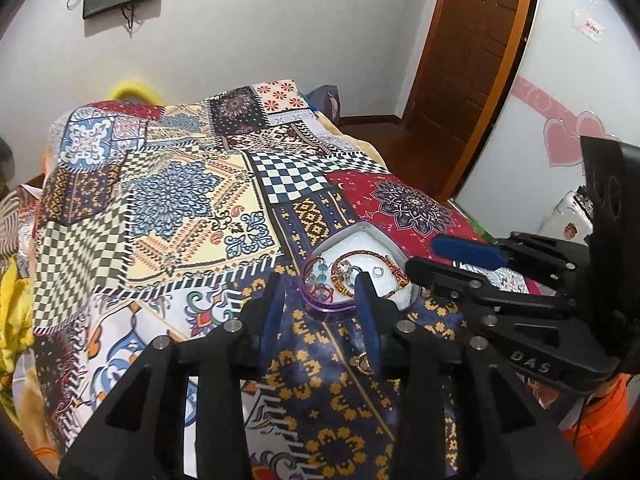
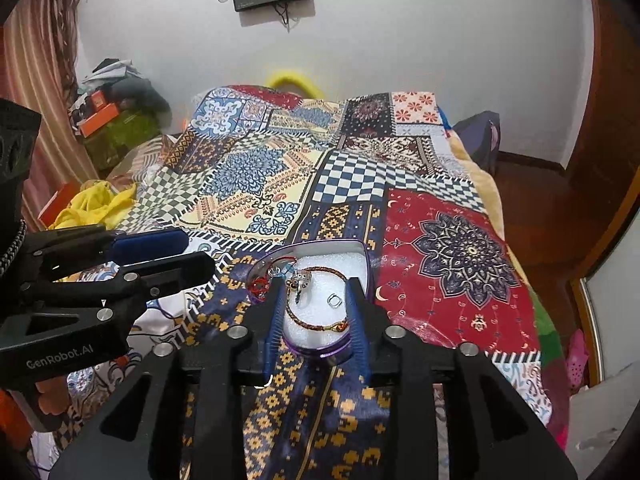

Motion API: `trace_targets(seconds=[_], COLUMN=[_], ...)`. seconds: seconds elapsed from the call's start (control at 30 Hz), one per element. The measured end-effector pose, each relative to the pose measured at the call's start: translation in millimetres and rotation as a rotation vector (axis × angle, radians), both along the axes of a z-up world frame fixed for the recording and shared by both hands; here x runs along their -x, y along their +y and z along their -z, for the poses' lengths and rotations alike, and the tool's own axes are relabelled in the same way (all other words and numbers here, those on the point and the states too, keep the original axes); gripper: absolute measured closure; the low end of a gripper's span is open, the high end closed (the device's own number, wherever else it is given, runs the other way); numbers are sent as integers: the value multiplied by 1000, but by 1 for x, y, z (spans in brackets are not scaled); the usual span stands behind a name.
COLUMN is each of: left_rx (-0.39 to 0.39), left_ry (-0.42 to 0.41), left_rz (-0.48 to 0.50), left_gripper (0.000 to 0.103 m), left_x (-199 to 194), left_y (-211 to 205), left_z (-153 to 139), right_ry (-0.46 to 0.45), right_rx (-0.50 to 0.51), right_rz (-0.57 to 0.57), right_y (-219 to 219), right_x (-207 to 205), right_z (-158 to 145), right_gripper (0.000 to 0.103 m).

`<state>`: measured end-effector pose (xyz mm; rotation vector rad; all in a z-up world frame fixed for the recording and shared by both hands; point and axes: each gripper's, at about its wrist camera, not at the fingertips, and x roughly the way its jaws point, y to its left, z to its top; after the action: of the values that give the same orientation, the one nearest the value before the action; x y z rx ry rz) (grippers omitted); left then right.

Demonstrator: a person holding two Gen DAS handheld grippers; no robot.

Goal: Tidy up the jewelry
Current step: 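Open the right tool inside the heart tin to release the rings, then lift the open right tool and move it to the remaining gold ring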

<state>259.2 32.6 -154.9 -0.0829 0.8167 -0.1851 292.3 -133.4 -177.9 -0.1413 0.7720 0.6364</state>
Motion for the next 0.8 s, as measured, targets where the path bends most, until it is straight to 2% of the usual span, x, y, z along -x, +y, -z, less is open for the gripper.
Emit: trace_targets(seconds=[0.2, 0.33, 0.8], left_rx=[-20, -20, -24], left_ry=[-2, 21, 185], left_rz=[-2, 4, 57], left_gripper=[60, 58, 58], left_x=[15, 21, 18], left_y=[2, 0, -20], left_z=[-3, 2, 64], right_ry=[-21, -17, 80], right_rx=[0, 8, 53], right_rz=[14, 23, 31], right_y=[-7, -11, -19], right_x=[13, 18, 25], right_z=[-7, -6, 30], right_gripper=[67, 67, 67])
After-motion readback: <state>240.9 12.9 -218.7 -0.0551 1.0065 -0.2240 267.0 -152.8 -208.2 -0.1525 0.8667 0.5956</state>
